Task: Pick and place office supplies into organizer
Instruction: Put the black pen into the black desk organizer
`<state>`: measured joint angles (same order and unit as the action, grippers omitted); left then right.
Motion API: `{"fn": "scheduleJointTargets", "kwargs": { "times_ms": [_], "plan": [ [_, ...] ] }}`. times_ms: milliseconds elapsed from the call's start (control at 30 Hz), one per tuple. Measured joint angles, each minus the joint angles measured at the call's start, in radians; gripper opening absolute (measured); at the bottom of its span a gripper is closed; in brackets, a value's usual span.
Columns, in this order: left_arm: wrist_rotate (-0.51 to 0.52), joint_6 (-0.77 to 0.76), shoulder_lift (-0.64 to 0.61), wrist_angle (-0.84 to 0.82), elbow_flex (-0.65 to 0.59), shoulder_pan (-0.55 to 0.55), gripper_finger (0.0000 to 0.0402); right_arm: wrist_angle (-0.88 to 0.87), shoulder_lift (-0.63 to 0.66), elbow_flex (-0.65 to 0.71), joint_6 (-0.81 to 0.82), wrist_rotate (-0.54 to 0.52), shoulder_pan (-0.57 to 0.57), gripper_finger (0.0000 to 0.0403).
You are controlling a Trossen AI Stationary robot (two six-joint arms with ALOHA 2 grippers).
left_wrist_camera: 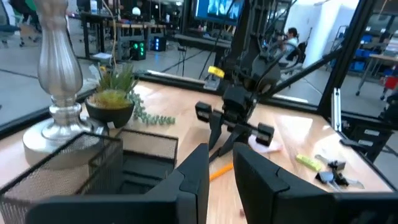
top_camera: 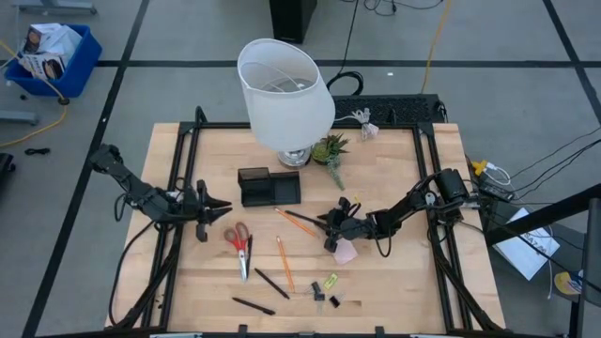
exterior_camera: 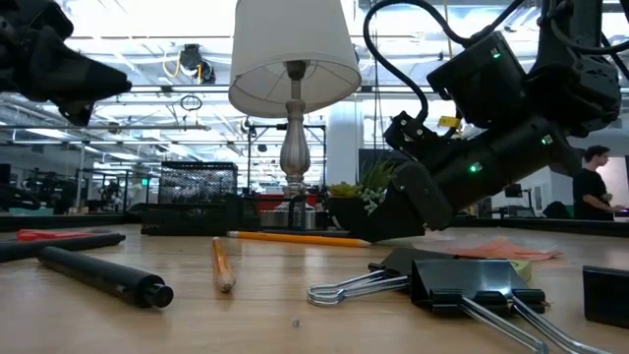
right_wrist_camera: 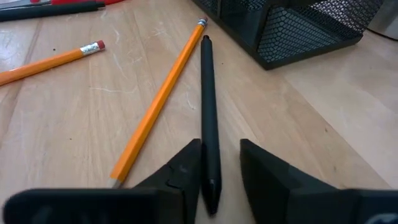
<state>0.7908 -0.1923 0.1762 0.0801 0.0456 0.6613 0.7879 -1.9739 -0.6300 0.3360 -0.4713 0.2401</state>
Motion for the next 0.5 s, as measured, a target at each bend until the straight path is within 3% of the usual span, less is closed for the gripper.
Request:
{"fn": "scheduleJointTargets", "kwargs": {
  "times_ms": [333, 500],
  "plan": [
    [0.022, 0.269, 0.000, 0.343, 0.001, -0.001, 0.0076, 0.020, -0.001, 0.002, -0.009, 0.036, -0.013, 0.0029],
    [0.022, 0.364, 0.000, 0.470, 0.001, -0.001, 0.0076, 0.025, -0.001, 0.002, -0.003, 0.080, -0.027, 0.0029]
  ]
}}
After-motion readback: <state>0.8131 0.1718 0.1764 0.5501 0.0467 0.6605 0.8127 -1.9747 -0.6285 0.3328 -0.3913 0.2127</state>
